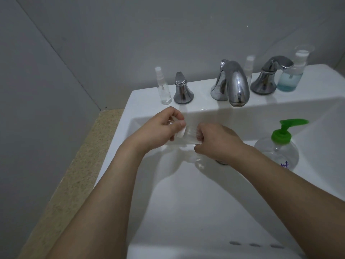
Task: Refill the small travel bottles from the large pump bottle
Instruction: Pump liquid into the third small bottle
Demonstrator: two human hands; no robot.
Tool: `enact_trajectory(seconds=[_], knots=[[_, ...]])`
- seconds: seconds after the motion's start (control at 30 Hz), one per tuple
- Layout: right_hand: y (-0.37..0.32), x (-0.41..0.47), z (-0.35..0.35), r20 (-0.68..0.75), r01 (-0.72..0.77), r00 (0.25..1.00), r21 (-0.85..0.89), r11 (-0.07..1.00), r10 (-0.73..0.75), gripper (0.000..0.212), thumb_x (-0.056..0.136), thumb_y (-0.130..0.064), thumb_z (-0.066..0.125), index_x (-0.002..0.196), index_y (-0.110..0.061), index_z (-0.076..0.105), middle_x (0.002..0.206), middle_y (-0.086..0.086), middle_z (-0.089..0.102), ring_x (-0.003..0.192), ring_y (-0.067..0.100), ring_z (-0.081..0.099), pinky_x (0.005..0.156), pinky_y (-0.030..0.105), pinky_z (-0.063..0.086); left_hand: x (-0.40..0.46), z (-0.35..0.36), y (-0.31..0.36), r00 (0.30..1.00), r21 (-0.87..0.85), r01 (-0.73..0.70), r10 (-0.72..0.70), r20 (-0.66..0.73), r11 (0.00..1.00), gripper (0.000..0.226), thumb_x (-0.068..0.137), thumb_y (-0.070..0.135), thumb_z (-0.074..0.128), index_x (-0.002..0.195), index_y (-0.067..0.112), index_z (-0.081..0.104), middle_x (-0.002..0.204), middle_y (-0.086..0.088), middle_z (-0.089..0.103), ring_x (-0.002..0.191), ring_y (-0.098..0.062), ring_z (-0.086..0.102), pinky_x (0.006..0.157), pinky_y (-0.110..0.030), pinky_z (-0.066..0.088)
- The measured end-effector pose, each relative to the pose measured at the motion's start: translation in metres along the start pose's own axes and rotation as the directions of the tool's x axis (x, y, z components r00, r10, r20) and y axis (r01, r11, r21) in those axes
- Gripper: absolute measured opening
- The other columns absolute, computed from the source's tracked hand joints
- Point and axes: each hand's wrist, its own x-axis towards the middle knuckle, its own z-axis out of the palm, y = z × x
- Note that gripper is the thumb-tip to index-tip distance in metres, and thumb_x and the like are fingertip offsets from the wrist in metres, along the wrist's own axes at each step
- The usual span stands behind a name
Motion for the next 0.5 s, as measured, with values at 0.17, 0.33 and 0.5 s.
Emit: enact_trajectory(seconds=[0.17, 0.33, 0.5], knots=[[0.0005, -0.004, -0.0029, 0.015, 0.0, 1.0, -0.027, 1.0, 0.0, 0.017, 0.076, -0.022, 0.063, 0.089, -0.022, 0.051, 0.084, -0.005, 0.057, 0.078, 0.022, 0.056, 0.057, 0.028, 0.038, -0.0058, -0.0025, 0.0029, 0.987, 0.023, 0.051, -0.054, 0.149, 0.998, 0.024, 0.085, 0.023, 0.072, 0.102, 0.02, 0.056, 0.066, 0.006, 0.055, 0.057, -0.012, 0.045, 0.05, -0.019, 0.035], [-0.0001, -0.0044, -0.0031, 0.037, -0.011, 0.999, -0.021, 1.0, 0.012, 0.019, 0.076, -0.022, 0.063, 0.091, -0.021, 0.052, 0.083, -0.005, 0.056, 0.076, 0.021, 0.054, 0.053, 0.027, 0.033, -0.0054, -0.0032, 0.0039, 0.978, -0.029, 0.124, -0.117, 0.171, 0.992, 0.024, 0.081, 0.013, 0.074, 0.098, 0.01, 0.057, 0.062, -0.004, 0.049, 0.048, -0.014, 0.036, 0.044, -0.023, 0.026], [-0.0007, -0.0051, -0.0016, 0.049, -0.012, 0.999, -0.035, 0.999, 0.014, 0.018, 0.075, -0.02, 0.062, 0.091, -0.022, 0.051, 0.084, -0.004, 0.057, 0.065, 0.017, 0.052, 0.05, 0.025, 0.031, -0.003, -0.0053, 0.0031, 0.969, 0.006, 0.204, -0.203, 0.139, 0.979, 0.039, 0.08, 0.04, 0.072, 0.08, 0.002, 0.062, 0.052, -0.006, 0.05, 0.046, -0.02, 0.036, 0.047, -0.026, 0.029]])
